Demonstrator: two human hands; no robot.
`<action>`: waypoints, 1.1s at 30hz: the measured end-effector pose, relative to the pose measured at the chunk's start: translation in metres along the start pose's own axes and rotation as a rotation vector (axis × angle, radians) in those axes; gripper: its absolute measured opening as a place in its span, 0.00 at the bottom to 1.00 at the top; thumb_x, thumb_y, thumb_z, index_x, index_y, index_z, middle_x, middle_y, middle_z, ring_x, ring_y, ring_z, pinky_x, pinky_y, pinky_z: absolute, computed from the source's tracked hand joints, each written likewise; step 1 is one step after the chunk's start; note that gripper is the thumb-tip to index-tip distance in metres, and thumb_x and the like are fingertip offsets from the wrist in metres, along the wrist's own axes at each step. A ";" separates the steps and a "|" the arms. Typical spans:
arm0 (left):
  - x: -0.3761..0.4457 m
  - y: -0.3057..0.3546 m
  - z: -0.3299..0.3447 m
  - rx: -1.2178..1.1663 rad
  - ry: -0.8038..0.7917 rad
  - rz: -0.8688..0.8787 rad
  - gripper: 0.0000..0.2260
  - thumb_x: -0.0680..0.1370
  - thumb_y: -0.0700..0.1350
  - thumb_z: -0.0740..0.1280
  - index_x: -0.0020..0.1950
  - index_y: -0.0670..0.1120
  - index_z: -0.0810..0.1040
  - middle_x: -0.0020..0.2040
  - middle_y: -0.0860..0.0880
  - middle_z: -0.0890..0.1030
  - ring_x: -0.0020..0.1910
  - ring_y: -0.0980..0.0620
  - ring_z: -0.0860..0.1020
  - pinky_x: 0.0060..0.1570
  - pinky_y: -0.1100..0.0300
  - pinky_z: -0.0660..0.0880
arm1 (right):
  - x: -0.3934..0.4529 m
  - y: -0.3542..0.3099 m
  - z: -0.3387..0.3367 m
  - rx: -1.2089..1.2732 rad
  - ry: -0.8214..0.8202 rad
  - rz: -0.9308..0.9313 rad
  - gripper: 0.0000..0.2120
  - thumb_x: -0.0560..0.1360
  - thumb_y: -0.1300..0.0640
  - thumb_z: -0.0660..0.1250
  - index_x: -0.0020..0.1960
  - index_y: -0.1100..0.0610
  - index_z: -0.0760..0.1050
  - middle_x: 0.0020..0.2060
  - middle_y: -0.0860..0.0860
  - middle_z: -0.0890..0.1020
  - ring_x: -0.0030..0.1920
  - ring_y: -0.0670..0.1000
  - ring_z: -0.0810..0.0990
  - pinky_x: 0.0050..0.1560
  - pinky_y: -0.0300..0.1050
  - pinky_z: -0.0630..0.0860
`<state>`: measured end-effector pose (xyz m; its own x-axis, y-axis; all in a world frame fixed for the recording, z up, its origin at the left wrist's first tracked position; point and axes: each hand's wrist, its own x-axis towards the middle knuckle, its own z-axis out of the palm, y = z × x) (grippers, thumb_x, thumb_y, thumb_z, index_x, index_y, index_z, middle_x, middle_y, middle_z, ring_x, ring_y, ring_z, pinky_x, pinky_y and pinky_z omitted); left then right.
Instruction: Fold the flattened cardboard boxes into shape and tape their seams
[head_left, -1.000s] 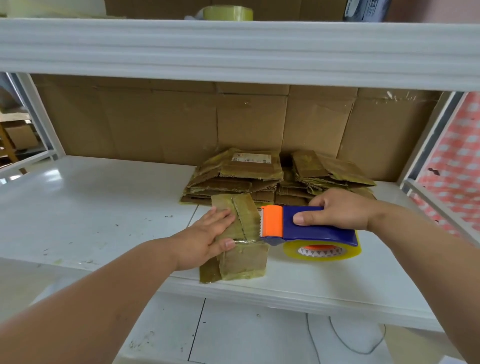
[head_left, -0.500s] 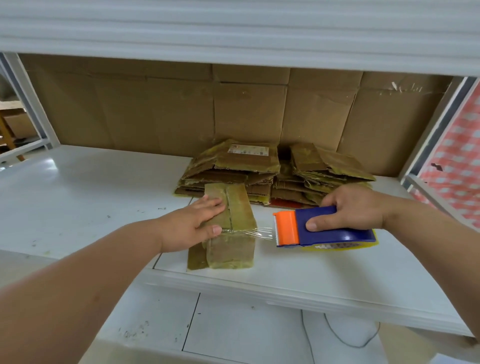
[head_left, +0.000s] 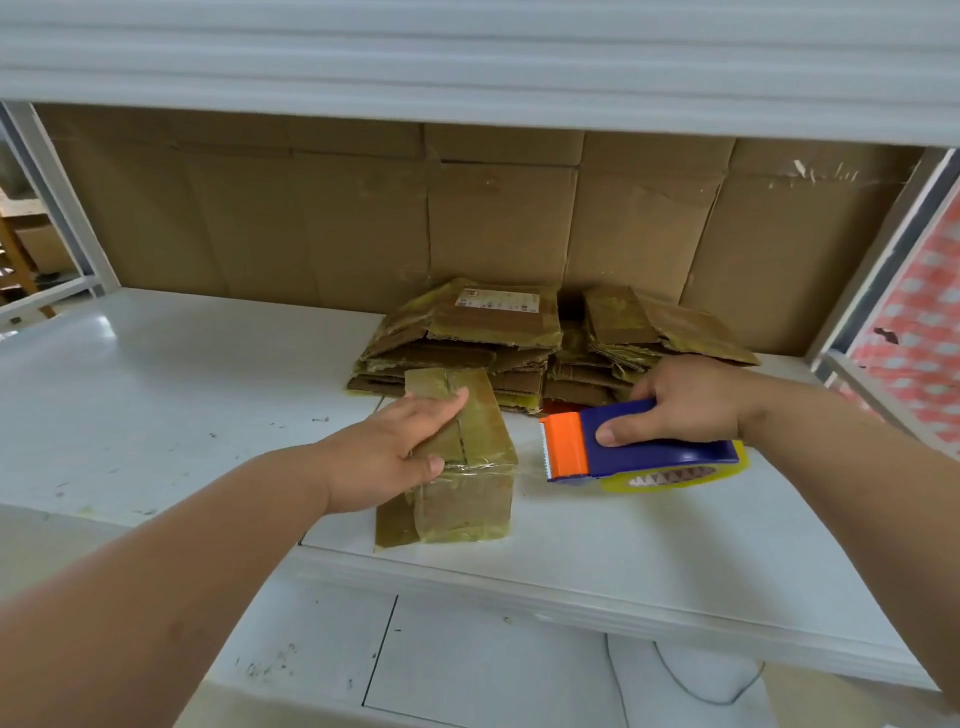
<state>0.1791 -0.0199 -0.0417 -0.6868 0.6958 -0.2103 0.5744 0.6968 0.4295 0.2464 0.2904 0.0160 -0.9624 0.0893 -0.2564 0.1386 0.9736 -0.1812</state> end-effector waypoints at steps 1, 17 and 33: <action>0.001 0.003 -0.002 0.039 -0.015 -0.024 0.25 0.84 0.54 0.55 0.78 0.68 0.47 0.79 0.61 0.48 0.78 0.57 0.48 0.76 0.55 0.53 | 0.002 -0.001 0.002 0.001 -0.012 0.003 0.28 0.66 0.25 0.65 0.43 0.50 0.82 0.38 0.48 0.83 0.42 0.49 0.81 0.42 0.45 0.73; 0.017 0.006 0.019 0.184 0.074 -0.031 0.32 0.76 0.68 0.52 0.76 0.68 0.39 0.80 0.62 0.40 0.78 0.52 0.33 0.78 0.44 0.47 | 0.003 -0.008 0.001 -0.098 -0.047 -0.002 0.25 0.70 0.27 0.63 0.48 0.47 0.80 0.42 0.46 0.82 0.44 0.47 0.79 0.46 0.45 0.74; 0.018 -0.011 0.013 0.181 0.058 0.021 0.28 0.76 0.66 0.52 0.75 0.70 0.45 0.79 0.63 0.40 0.77 0.54 0.32 0.77 0.42 0.48 | -0.008 -0.013 0.011 -0.312 0.088 -0.023 0.26 0.71 0.25 0.59 0.42 0.47 0.76 0.34 0.45 0.78 0.37 0.44 0.74 0.33 0.41 0.63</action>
<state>0.1663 -0.0127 -0.0611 -0.6952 0.7030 -0.1499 0.6560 0.7058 0.2675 0.2552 0.2745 0.0103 -0.9829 0.0711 -0.1701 0.0514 0.9917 0.1177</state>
